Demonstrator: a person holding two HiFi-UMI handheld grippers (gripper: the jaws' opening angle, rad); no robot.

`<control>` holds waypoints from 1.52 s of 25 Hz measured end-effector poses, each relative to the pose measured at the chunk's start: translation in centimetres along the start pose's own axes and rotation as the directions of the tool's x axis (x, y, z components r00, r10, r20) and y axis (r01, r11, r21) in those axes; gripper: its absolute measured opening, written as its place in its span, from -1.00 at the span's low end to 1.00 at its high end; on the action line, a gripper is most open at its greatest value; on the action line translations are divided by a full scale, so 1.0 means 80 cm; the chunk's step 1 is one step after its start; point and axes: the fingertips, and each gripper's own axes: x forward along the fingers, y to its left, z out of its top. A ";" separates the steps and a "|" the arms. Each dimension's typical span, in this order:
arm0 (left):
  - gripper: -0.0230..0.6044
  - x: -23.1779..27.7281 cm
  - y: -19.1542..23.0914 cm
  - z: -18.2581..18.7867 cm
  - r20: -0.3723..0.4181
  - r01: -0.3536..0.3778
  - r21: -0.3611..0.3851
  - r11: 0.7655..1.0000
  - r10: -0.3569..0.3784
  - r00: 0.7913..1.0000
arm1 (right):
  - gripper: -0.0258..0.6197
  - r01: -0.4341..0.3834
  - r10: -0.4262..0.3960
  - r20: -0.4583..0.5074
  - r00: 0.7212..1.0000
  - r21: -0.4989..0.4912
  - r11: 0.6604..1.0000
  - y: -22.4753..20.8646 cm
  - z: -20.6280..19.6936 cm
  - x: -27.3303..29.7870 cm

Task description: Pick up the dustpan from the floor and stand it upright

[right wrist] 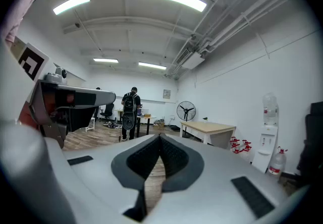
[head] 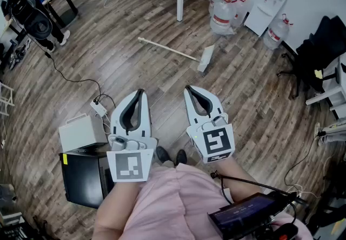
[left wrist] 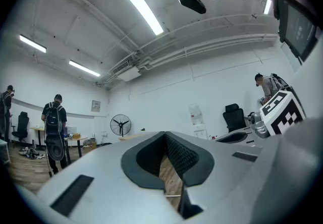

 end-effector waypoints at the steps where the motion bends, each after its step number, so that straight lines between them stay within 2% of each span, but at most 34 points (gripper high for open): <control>1: -0.89 0.002 -0.004 0.001 0.003 0.002 0.002 1.000 -0.002 1.000 | -0.92 -0.001 0.001 0.010 1.000 -0.007 1.000 -0.003 0.000 -0.001; 7: -0.89 0.013 -0.027 -0.002 -0.011 0.014 0.000 1.000 -0.014 1.000 | -0.92 0.000 0.000 0.002 1.000 0.009 1.000 -0.024 -0.008 -0.011; 11: -0.89 0.022 -0.038 -0.009 -0.027 0.012 0.005 1.000 -0.011 1.000 | -0.92 -0.038 0.038 -0.012 0.999 0.039 0.999 -0.031 -0.020 -0.013; 19: -0.89 0.038 -0.033 -0.026 -0.038 -0.025 -0.025 0.999 0.024 0.999 | -0.89 -0.068 0.069 -0.037 0.997 0.026 0.997 -0.051 -0.038 0.004; 20: -0.89 0.041 -0.031 -0.028 -0.036 -0.028 -0.025 0.999 0.027 0.999 | -0.78 -0.084 0.085 -0.046 0.995 0.028 0.996 -0.051 -0.040 0.011; 21: -0.89 0.045 -0.028 -0.029 -0.034 -0.030 -0.025 0.999 0.030 0.999 | -0.51 -0.101 0.102 -0.056 0.993 0.031 0.994 -0.051 -0.043 0.018; 22: -0.89 0.050 -0.024 -0.030 -0.033 -0.033 -0.024 0.999 0.032 0.999 | -0.33 -0.111 0.113 -0.062 0.992 0.033 0.993 -0.052 -0.045 0.026; 27: -0.89 0.081 0.010 -0.043 -0.042 -0.050 -0.028 0.998 0.049 0.998 | -0.17 -0.101 0.102 -0.061 0.993 0.016 0.995 -0.063 -0.044 0.075; 31: -0.89 0.122 0.056 -0.065 -0.052 -0.058 -0.047 0.997 0.055 0.997 | -0.17 -0.080 0.080 -0.074 0.994 0.005 0.997 -0.073 -0.049 0.136; 38: -0.89 0.206 0.142 -0.090 -0.074 -0.056 -0.067 0.996 0.051 0.996 | -0.17 -0.093 0.093 -0.099 0.991 0.003 0.996 -0.076 -0.042 0.258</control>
